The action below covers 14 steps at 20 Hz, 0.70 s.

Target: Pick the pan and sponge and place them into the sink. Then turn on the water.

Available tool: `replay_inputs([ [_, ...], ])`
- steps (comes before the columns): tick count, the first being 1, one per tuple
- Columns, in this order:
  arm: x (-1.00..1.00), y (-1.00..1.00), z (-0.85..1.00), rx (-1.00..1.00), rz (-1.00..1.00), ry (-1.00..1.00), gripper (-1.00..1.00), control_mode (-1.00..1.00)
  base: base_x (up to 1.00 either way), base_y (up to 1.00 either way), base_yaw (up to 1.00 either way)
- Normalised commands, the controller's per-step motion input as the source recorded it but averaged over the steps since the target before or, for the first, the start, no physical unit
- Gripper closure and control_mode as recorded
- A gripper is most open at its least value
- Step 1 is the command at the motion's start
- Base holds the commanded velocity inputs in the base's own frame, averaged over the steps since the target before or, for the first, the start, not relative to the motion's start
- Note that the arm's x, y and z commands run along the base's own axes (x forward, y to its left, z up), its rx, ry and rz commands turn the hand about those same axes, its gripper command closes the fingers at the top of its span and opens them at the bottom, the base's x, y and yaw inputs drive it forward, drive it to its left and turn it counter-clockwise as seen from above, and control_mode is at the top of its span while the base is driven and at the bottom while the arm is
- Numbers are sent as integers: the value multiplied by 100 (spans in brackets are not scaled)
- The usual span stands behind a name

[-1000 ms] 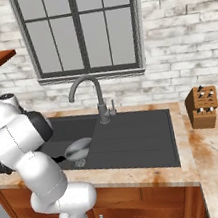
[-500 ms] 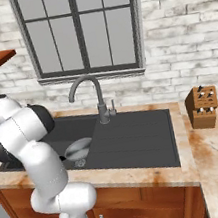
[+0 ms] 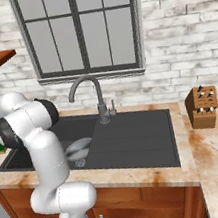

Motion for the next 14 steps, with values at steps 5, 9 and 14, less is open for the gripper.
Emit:
replay_inputs([
  [5, 22, 27, -26, 0, 0, 0, -100, -100, 0, 0, 0],
  [9, 20, 22, -15, 0, 0, 0, -100, -100, 0, 0, 0],
  [14, 10, 23, 0, 1, 0, 0, -100, -100, 0, 0, 0],
])
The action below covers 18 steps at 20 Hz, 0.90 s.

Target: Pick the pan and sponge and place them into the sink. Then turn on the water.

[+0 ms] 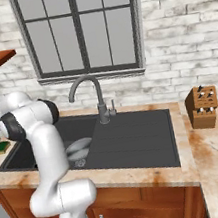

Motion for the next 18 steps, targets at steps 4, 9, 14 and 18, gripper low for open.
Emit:
replay_inputs([
  [4, 0, 30, -5, 2, 0, 0, -100, -100, 0, 0, 0],
  [9, 0, 22, -18, 0, 0, 0, -100, -100, 0, 0, 0],
  [14, 0, 13, -24, 0, 0, 0, -100, -100, 0, 0, 0],
  [18, 0, 13, -24, 0, 0, 0, -100, -100, 0, 0, 0],
])
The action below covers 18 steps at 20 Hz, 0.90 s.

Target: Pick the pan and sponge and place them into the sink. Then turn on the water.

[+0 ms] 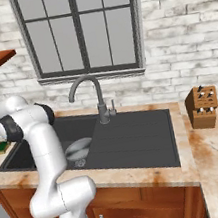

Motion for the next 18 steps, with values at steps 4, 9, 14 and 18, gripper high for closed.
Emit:
replay_inputs([
  [4, -3, 13, -25, 0, 0, -1, -100, -100, 0, 0, 0],
  [9, -6, 5, -26, 0, 0, -2, -100, -100, 0, 0, 0],
  [14, -4, 0, -29, 0, 0, -3, 100, -100, 0, 0, 0],
  [18, -25, -19, -6, 0, 0, -10, 100, -100, 0, 0, 0],
])
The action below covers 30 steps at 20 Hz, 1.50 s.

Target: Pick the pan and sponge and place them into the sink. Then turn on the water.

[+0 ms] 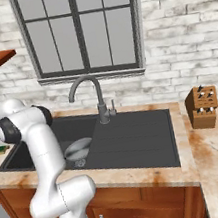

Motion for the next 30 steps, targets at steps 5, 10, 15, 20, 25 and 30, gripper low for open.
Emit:
replay_inputs([
  [5, -20, -59, 11, 0, 0, -15, 100, -100, 0, 0, 0],
  [10, -8, -84, 5, 0, 0, -14, 100, -100, 0, 0, 0],
  [15, 0, -87, 0, 0, 0, -9, 100, -100, 0, 0, 0],
  [20, 0, -85, -1, 0, 0, -6, 100, -100, 0, 0, 0],
  [25, 4, -73, -16, 1, 0, -2, 100, -100, 0, 0, 0],
  [30, 17, -63, -31, 0, 0, 0, 100, -100, 0, 0, 0],
])
